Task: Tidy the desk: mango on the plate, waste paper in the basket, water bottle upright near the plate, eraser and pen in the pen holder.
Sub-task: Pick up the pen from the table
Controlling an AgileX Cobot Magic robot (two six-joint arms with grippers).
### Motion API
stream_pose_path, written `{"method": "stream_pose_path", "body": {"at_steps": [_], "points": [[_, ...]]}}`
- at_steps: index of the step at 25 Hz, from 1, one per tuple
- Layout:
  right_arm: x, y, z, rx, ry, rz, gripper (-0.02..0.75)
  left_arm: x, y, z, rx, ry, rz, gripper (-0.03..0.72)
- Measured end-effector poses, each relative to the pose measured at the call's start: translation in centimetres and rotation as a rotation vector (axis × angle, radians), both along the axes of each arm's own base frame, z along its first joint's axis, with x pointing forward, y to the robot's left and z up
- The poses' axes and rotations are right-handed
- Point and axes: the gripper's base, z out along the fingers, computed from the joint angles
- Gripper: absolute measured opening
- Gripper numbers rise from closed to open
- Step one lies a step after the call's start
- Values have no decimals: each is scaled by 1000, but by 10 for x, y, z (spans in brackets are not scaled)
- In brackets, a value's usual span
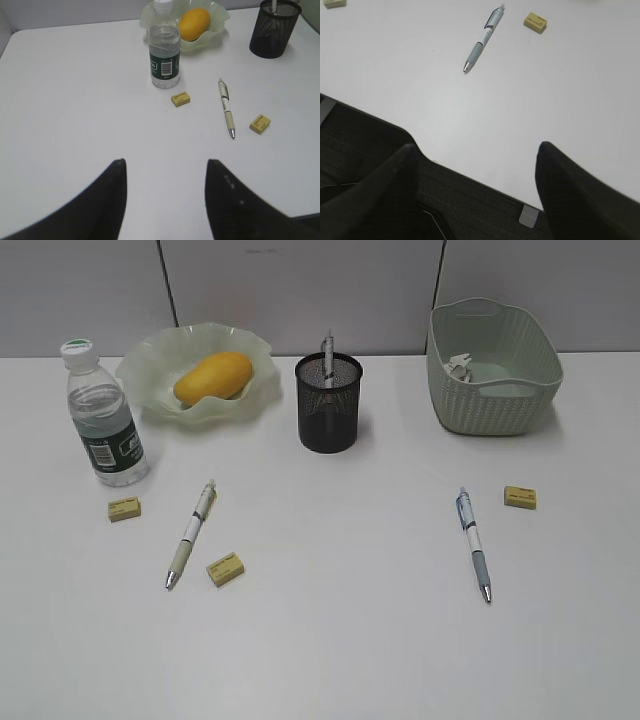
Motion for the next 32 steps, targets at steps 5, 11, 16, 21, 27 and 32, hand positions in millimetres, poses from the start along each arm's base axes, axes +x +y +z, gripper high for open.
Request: {"method": "stream_pose_path", "body": {"at_steps": [5, 11, 16, 21, 27, 32], "points": [[0, 0, 0, 1, -2, 0, 571, 0, 0, 0, 0, 0, 0, 387], [0, 0, 0, 1, -3, 1, 571, 0, 0, 0, 0, 0, 0, 387], [0, 0, 0, 1, -3, 1, 571, 0, 0, 14, -16, -81, 0, 387], [0, 0, 0, 1, -3, 1, 571, 20, -5, 42, -78, -140, -17, 387], [0, 0, 0, 1, -3, 1, 571, 68, -19, 58, -186, 33, -95, 387], [0, 0, 0, 1, -3, 1, 571, 110, -30, 61, -232, 163, -171, 387]]}}
